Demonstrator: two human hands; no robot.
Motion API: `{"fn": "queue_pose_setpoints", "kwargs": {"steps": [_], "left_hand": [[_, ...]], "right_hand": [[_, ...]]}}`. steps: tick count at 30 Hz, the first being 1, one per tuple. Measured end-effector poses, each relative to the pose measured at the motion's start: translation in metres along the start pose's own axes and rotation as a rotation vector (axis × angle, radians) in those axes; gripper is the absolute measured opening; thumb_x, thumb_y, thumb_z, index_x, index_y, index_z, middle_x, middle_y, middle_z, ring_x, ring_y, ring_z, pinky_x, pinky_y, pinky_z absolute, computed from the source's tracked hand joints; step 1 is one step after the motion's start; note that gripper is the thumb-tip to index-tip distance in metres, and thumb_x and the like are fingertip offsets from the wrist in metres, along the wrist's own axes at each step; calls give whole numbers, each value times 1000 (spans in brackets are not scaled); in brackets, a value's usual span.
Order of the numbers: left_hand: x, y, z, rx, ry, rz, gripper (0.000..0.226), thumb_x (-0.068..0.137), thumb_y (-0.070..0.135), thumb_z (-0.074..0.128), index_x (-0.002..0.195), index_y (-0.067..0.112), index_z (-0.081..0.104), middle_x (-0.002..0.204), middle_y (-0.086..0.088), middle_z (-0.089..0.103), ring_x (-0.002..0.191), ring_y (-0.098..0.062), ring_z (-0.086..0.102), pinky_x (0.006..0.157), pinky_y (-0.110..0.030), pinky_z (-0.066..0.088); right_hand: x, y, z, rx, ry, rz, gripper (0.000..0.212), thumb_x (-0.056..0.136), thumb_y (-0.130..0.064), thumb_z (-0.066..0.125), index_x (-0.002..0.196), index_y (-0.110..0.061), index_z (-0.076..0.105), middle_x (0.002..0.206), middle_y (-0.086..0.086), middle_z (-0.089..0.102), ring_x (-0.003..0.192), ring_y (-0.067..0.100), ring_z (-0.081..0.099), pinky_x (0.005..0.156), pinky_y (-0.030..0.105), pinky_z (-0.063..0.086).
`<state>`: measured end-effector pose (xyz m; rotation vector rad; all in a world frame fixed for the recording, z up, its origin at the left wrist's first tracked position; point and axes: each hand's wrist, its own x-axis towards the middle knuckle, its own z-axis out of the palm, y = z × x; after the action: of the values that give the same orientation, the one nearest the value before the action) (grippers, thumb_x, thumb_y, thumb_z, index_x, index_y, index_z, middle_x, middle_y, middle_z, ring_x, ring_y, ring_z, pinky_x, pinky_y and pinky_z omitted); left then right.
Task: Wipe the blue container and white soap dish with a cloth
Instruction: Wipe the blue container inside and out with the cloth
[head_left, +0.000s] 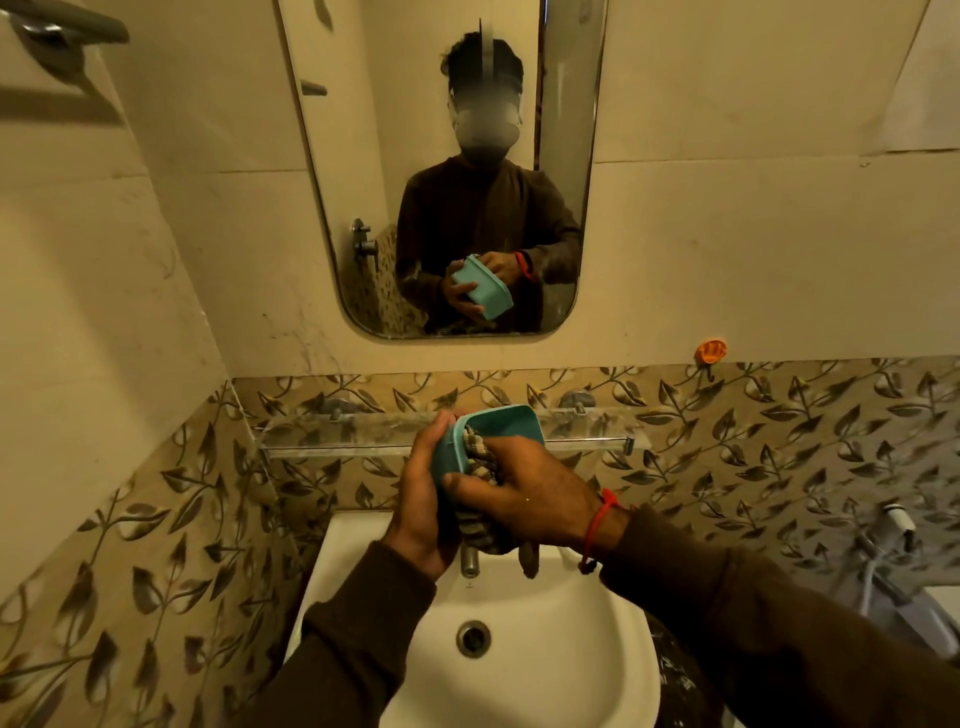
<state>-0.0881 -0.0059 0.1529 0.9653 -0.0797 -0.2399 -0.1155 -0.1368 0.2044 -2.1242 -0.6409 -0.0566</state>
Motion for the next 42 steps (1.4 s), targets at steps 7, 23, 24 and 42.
{"fn": "queue_pose_setpoints", "kwargs": {"steps": [7, 23, 24, 42], "left_hand": [[2, 18, -15, -23, -38, -288, 67, 87, 58, 64, 126, 3, 71, 118, -22, 73, 104, -36, 71, 92, -46, 58], [-8, -11, -26, -135, -66, -9, 92, 81, 85, 49, 141, 16, 61, 141, -28, 60, 131, -44, 58, 103, -59, 51], [-7, -15, -20, -98, -14, 36, 84, 85, 83, 45, 134, 18, 67, 136, -27, 64, 126, -42, 63, 96, -54, 57], [1, -23, 2, -139, 150, -16, 81, 87, 82, 38, 122, 19, 75, 125, -20, 73, 114, -39, 71, 91, -54, 60]], "right_hand": [[-7, 0, -12, -263, -303, -213, 45, 83, -40, 70, 120, -18, 56, 115, 2, 63, 102, 11, 57, 90, 35, 54], [-5, 11, -23, -263, -270, -93, 34, 92, -43, 56, 116, -19, 58, 105, -1, 64, 89, 7, 62, 75, 19, 54], [-4, 9, -22, -223, -275, -83, 34, 92, -45, 55, 116, -20, 57, 106, 0, 65, 91, 9, 63, 77, 22, 56], [16, -2, 6, -352, -167, 133, 34, 100, -25, 43, 131, -12, 49, 126, 13, 41, 109, 29, 52, 102, 37, 44]]}}
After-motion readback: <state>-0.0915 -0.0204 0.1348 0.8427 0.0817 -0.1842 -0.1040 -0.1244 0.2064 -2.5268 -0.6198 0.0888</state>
